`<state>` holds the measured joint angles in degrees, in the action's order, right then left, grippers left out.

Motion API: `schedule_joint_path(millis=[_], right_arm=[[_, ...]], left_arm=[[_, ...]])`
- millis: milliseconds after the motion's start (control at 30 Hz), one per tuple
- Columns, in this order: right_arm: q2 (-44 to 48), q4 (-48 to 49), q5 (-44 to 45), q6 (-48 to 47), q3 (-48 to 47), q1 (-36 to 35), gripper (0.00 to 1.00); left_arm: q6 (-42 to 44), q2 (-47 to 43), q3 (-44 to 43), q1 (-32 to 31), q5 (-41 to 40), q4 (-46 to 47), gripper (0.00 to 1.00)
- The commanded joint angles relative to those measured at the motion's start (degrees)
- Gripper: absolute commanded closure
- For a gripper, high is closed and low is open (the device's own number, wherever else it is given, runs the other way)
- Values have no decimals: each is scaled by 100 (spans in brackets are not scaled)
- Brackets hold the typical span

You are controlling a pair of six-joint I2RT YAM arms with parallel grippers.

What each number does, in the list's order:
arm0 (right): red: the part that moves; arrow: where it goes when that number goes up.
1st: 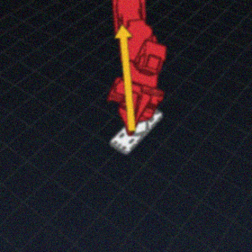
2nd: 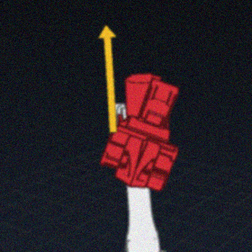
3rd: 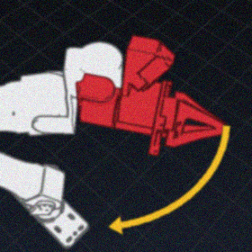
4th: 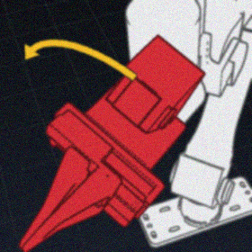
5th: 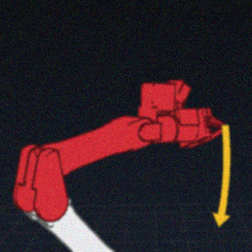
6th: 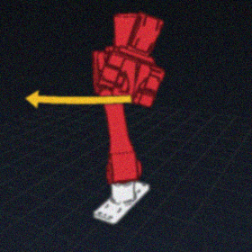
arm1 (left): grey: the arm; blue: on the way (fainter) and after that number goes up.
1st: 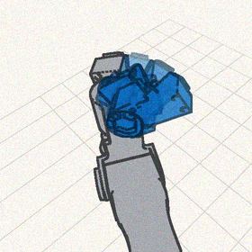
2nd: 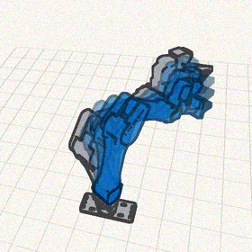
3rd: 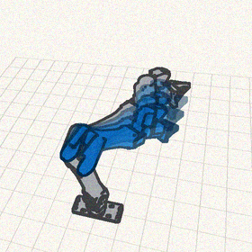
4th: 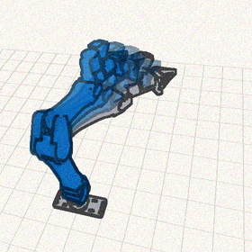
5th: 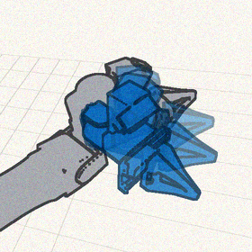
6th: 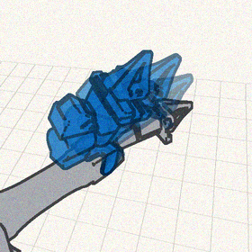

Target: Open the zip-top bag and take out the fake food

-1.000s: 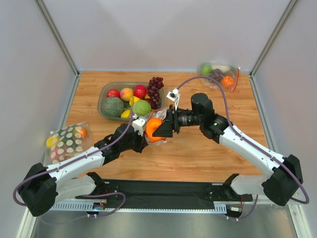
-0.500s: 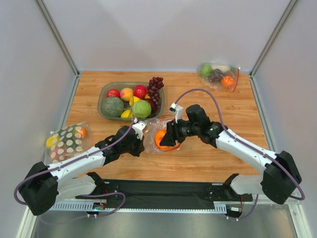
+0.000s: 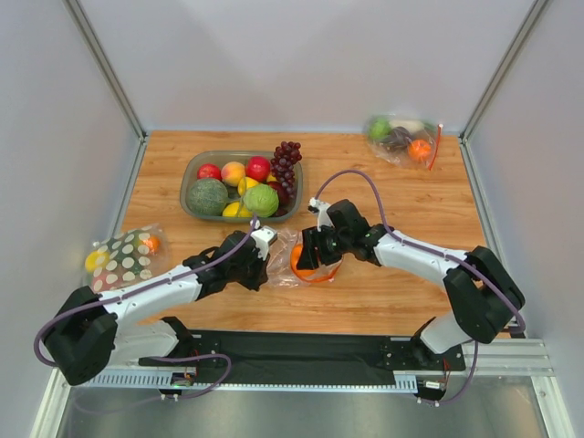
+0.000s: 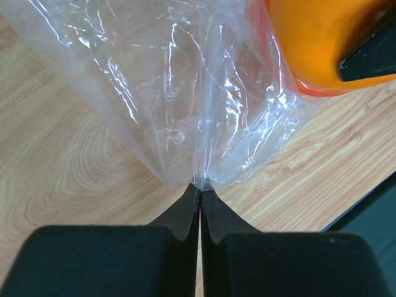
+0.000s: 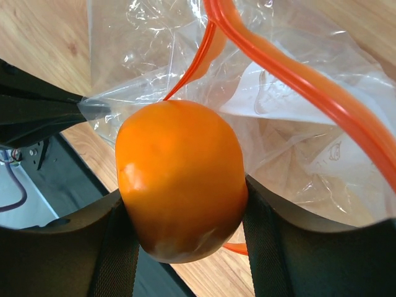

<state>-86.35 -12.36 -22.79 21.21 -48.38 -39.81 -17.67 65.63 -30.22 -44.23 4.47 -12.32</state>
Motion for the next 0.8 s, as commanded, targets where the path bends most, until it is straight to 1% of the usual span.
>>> schedule_joint_path(millis=[0,67,100,200,267,333,433,567,700,767], right_arm=[[249,-20,459,-143,-163,9,45],[337,-99,521,-196,-137,9,42],[346,-109,547,-205,-137,9,38],[311,-135,600,-214,-110,9,32],[250,-109,609,-214,-119,17,30],[197,-109,609,-205,-128,17,23],[188,-74,644,-205,-93,8,22],[276,-275,907,-249,-110,0,22],[478,-538,1301,-310,-128,-9,27],[566,-627,1443,-319,-119,-9,28]], left_arm=[[88,38,-248,-25,115,89,100],[80,82,-257,-25,159,124,100],[80,108,-265,-25,186,142,100],[88,161,-283,-33,230,159,100],[88,152,-292,-42,247,159,100],[97,135,-292,-42,247,151,100],[106,135,-283,-42,230,124,100],[89,126,-283,-42,230,124,100],[71,178,-283,-60,274,168,100],[62,196,-283,-60,274,177,100]])
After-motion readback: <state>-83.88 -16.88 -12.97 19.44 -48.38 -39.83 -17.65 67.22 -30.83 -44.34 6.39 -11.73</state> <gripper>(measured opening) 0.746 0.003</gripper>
